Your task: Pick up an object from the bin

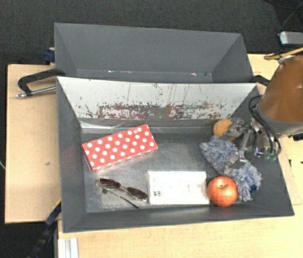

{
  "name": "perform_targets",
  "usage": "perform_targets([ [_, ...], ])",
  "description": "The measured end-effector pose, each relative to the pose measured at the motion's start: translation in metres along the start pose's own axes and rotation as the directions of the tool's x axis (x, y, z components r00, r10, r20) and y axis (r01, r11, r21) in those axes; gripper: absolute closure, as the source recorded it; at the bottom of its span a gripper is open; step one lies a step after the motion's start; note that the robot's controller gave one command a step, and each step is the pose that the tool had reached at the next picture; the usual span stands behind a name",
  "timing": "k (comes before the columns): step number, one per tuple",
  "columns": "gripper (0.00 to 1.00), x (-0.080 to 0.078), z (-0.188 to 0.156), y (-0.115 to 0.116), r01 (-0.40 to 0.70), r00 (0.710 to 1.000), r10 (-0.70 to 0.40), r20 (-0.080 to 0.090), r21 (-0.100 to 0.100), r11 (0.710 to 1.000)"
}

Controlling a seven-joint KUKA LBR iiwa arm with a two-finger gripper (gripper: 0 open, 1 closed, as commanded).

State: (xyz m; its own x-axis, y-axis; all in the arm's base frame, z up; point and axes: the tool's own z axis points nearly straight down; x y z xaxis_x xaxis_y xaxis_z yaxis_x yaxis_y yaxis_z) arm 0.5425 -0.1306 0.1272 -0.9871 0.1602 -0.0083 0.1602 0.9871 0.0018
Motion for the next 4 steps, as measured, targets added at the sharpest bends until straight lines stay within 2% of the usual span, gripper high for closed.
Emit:
perform_targets([
  [1,0.0,0.01,0.043,-0.017,-0.203,0.979,0.203,-0.003,0.001,0.979],
  [2,1.0,0.006,0.054,-0.019,-0.205,0.979,0.205,-0.002,0.0,0.979],
  [4,1.0,0.008,0.051,-0.018,-0.205,0.979,0.205,-0.006,0.0,0.979],
])
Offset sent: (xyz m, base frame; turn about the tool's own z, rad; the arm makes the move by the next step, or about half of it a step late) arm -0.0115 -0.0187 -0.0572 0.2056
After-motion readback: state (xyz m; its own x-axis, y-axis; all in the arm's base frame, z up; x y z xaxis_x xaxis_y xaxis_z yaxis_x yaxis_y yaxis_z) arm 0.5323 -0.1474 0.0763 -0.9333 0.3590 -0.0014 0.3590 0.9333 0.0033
